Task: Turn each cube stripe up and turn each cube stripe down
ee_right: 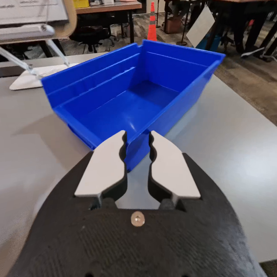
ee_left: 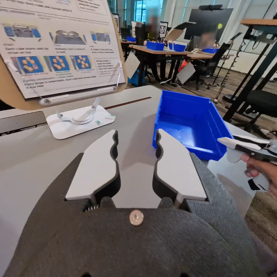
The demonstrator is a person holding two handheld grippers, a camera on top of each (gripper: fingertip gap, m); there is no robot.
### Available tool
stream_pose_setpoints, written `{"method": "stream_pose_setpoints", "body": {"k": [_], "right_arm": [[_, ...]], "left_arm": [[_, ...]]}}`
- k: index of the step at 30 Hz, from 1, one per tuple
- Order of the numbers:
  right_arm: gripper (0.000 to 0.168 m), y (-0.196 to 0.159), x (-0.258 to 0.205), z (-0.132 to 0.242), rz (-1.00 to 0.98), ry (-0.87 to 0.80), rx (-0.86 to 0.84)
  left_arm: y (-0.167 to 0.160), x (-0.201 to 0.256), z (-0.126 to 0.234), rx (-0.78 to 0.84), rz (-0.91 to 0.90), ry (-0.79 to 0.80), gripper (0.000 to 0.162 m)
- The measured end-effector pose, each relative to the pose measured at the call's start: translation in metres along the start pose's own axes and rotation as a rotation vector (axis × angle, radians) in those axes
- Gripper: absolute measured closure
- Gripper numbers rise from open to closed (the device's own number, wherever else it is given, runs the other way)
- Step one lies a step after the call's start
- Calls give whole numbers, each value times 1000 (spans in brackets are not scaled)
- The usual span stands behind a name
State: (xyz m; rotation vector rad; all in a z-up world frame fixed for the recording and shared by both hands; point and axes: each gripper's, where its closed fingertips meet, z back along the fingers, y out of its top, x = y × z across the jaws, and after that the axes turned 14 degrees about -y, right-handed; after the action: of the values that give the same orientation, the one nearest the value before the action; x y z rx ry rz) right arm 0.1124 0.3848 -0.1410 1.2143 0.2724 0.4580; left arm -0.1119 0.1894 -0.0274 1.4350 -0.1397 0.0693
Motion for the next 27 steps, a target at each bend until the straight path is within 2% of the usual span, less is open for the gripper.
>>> {"method": "stream_pose_setpoints", "body": {"k": [5, 10, 19, 27], "right_arm": [[161, 7, 77, -29, -28, -58, 1], [166, 11, 133, -48, -51, -89, -4], [166, 14, 154, -60, 20, 66, 12], [165, 14, 160, -58, -15, 129, -7]], "left_arm": [[1, -5, 0, 32, 62, -26, 116], [-20, 13, -15, -43, 51, -90, 116], [-34, 22, -21, -59, 101, -147, 116], [-67, 18, -31, -123, 188, -162, 117]]}}
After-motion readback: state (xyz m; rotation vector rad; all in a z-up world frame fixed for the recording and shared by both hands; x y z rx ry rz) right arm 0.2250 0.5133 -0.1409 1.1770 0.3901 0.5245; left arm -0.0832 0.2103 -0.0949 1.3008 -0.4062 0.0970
